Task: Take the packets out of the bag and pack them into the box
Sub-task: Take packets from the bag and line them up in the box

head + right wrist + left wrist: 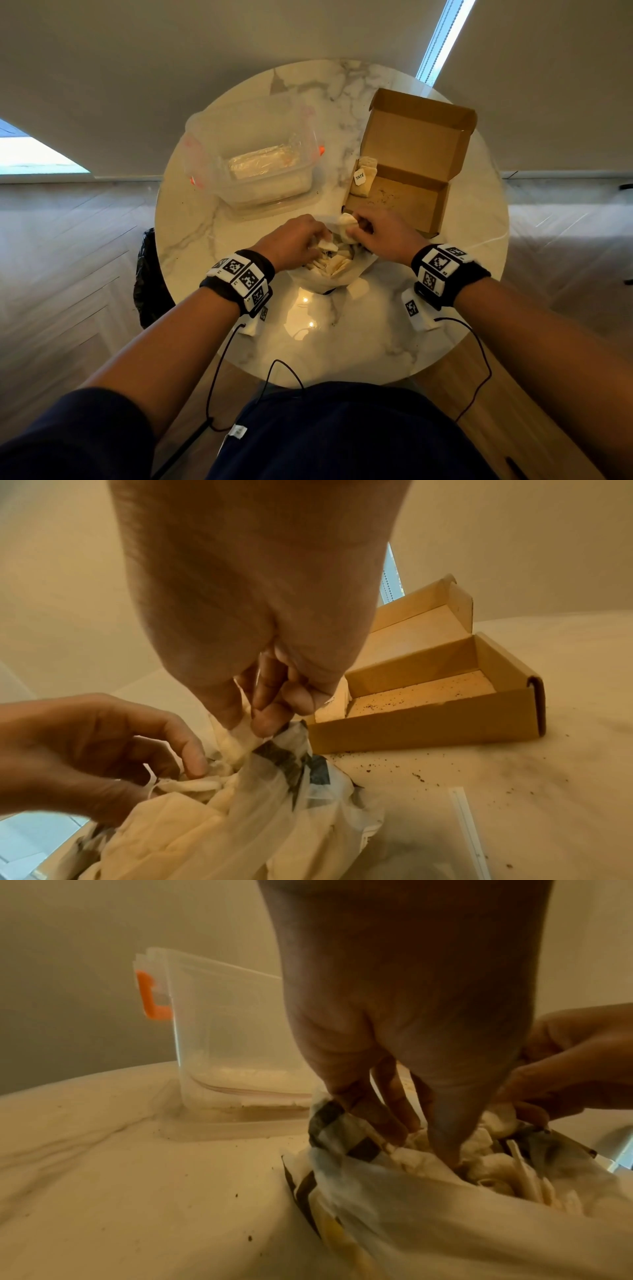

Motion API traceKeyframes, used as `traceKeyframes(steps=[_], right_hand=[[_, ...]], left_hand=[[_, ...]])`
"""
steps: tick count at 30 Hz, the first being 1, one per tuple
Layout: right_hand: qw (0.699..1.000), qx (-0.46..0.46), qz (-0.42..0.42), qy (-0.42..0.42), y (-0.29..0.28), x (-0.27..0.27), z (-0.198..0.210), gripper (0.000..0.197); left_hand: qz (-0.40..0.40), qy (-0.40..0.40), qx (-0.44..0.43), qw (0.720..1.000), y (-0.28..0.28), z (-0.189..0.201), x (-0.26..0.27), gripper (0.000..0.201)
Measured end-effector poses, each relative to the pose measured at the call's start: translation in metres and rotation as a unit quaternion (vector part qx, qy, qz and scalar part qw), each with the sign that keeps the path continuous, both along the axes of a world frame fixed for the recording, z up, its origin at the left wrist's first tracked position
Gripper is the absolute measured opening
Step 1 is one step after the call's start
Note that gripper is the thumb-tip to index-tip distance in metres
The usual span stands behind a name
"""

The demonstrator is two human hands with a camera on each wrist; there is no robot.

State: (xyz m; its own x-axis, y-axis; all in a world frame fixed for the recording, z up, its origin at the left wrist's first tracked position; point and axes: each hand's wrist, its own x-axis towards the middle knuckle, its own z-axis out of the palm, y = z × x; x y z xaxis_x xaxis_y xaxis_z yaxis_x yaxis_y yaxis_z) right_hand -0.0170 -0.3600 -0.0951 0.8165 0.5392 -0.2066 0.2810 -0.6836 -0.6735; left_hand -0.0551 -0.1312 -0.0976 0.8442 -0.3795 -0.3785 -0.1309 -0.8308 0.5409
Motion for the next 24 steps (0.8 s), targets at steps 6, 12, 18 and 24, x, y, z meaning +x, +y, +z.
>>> traceKeyframes(steps=[6,12,18,24], right_hand=[[1.000,0.004,-0.014,0.010,-0.001,-0.001,-0.005,0.016],[0.999,0.015,-0.035,-0.001,-0.001,0.002,-0.005,0.017],[0.999,0.041,-0.003,0.004,0.004,0.000,-0.002,0.016],[0.997,0.068,-0.001,0.041,0.003,-0.002,0.003,0.019]], left_hand=[[0.023,-0.070,-0.022,0.997,0.002,-0.003,0.002,0.018],[-0.020,-0.087,-0.107,0.990,0.002,0.013,0.005,0.020],[0.078,-0.061,-0.168,0.981,-0.007,0.020,0.007,0.025],[0.081,-0.089,-0.133,0.984,-0.009,0.021,0.009,0.023]])
